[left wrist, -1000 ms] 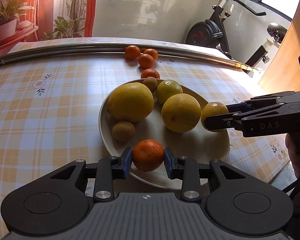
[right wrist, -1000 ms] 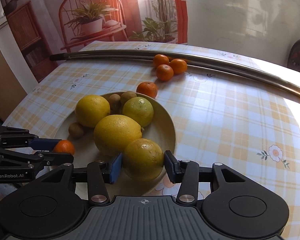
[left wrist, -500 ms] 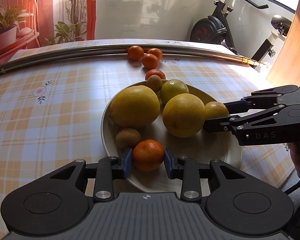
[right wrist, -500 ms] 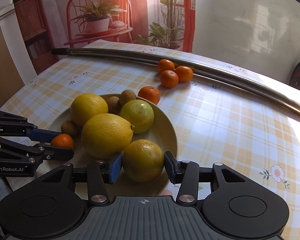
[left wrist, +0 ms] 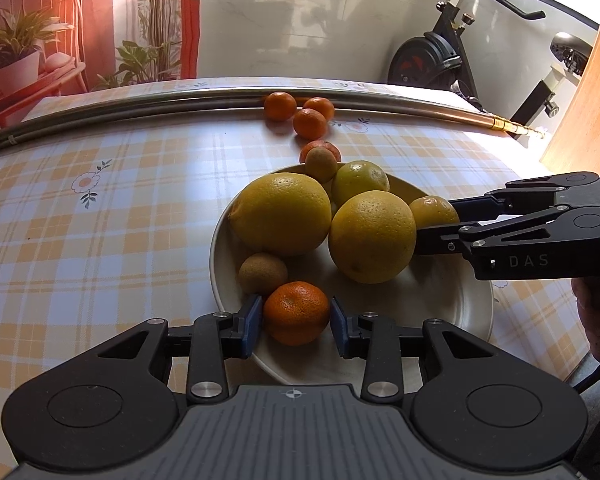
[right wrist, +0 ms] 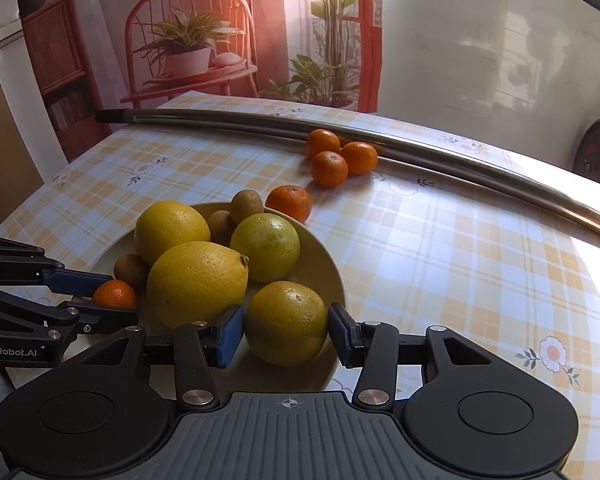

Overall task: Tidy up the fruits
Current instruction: 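Lower the grapefruit into the plate and open the right tool while the left tool carries the mandarin over, then open the left tool to drop the mandarin in the plate while the right tool withdraws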

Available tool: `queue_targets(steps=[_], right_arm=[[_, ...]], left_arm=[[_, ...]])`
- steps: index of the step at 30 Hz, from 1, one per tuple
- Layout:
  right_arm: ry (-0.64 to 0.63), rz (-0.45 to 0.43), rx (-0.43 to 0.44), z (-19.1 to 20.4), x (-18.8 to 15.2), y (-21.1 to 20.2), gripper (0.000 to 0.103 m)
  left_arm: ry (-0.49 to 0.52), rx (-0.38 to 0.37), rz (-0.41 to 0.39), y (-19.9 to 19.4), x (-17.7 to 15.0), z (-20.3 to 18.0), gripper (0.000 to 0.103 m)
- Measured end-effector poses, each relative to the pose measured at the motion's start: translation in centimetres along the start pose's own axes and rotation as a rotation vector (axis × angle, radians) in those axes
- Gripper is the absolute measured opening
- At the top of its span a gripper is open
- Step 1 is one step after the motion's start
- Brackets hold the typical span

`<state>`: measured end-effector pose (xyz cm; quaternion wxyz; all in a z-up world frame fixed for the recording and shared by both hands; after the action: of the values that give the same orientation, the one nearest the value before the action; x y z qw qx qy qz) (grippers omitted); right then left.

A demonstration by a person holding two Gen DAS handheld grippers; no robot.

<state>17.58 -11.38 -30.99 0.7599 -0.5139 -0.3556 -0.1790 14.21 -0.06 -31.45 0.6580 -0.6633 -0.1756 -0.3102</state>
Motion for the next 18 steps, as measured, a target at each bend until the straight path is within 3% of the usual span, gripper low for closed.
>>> queue_targets(steps=[10,18], right_arm=[[0.05,-0.1,-0.035,-1.2,0.9,-3.4,0.046],[0.082,-0.128,-0.076,-2.4,0.6,-4.6,0.046]], left_arm=[[-0.011,0.019,-0.046,-0.9,0.4,0.3,0.041],[-0.038,0.032,-0.094,-1.5,1.0,0.6,0.042]])
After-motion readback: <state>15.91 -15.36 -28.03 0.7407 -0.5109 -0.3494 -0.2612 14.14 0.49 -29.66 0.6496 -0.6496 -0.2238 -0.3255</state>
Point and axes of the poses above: each gripper's, at about its wrist camera, not at the fingertips, and y roughly the way its jaws point, z to its left, x to its top, the point moved 9 cm from there along y, roughly the way its jaws point, and after that the axes turned 13 degrees about x, right-handed, at the moved point
